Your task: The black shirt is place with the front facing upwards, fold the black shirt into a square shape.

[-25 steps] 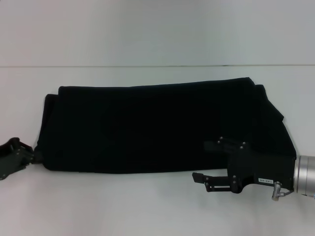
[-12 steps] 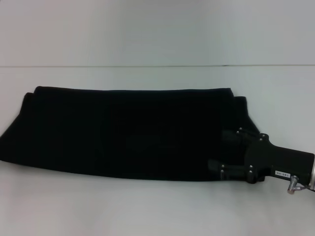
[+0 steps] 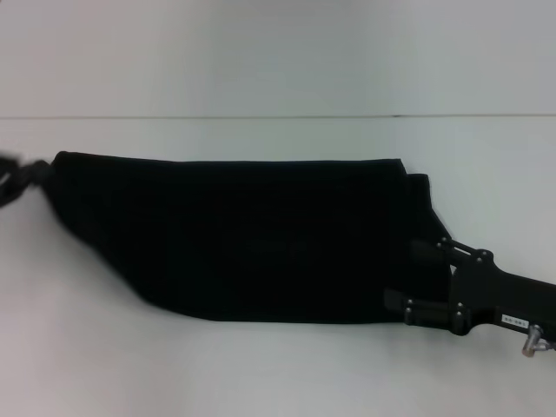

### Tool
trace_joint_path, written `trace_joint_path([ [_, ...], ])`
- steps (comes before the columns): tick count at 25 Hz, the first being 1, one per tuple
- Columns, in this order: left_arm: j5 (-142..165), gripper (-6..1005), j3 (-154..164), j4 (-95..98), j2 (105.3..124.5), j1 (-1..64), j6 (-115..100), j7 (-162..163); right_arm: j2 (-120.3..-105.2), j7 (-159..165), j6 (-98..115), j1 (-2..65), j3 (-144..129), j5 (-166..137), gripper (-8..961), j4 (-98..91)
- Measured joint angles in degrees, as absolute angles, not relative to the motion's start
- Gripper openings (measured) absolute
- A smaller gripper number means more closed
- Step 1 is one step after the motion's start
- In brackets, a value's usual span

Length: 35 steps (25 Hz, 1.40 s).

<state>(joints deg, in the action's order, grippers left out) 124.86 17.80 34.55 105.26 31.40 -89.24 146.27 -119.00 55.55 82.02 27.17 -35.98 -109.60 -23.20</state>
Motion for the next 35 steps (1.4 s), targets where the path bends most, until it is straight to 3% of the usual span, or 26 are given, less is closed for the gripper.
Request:
trace_joint_path([
  [4, 122.9, 30, 18.1, 34.5, 106.97, 39.2, -91.3, 145.4, -118.99, 55.6, 82.2, 25.9, -35.5, -109.6, 950, -22.9],
  [9, 122.7, 29, 21.4, 34.3, 110.87, 50.9, -90.9, 144.5, -118.91, 55.7, 82.9, 23.6, -34.9, -109.6, 949, -22.9],
  [13, 122.7, 29, 26.0, 34.4, 116.56, 58.1, -88.3, 143.6, -118.87, 55.7, 83.1, 21.9, -33.8, -109.7, 950, -22.9],
  [16, 122.6, 29, 29.5, 34.0, 121.6, 59.8, -86.1, 142.3, -118.85, 55.7, 83.2, 20.9, -33.6, -109.9, 950, -22.9],
  [18, 121.6, 29, 32.1, 31.8, 123.81, 59.6, -83.8, 140.0, -118.88, 55.9, 82.9, 20.5, -33.6, -109.9, 950, -22.8],
  [25, 115.0, 30, 36.3, 10.2, 124.52, 57.3, -73.2, 126.6, -119.45, 56.3, 79.2, 21.3, -33.3, -109.8, 949, -20.7],
  [35, 112.8, 29, 36.4, 12.5, 124.18, 54.9, -76.2, 126.1, -119.83, 58.2, 72.3, 25.2, -32.6, -109.6, 950, -17.9],
])
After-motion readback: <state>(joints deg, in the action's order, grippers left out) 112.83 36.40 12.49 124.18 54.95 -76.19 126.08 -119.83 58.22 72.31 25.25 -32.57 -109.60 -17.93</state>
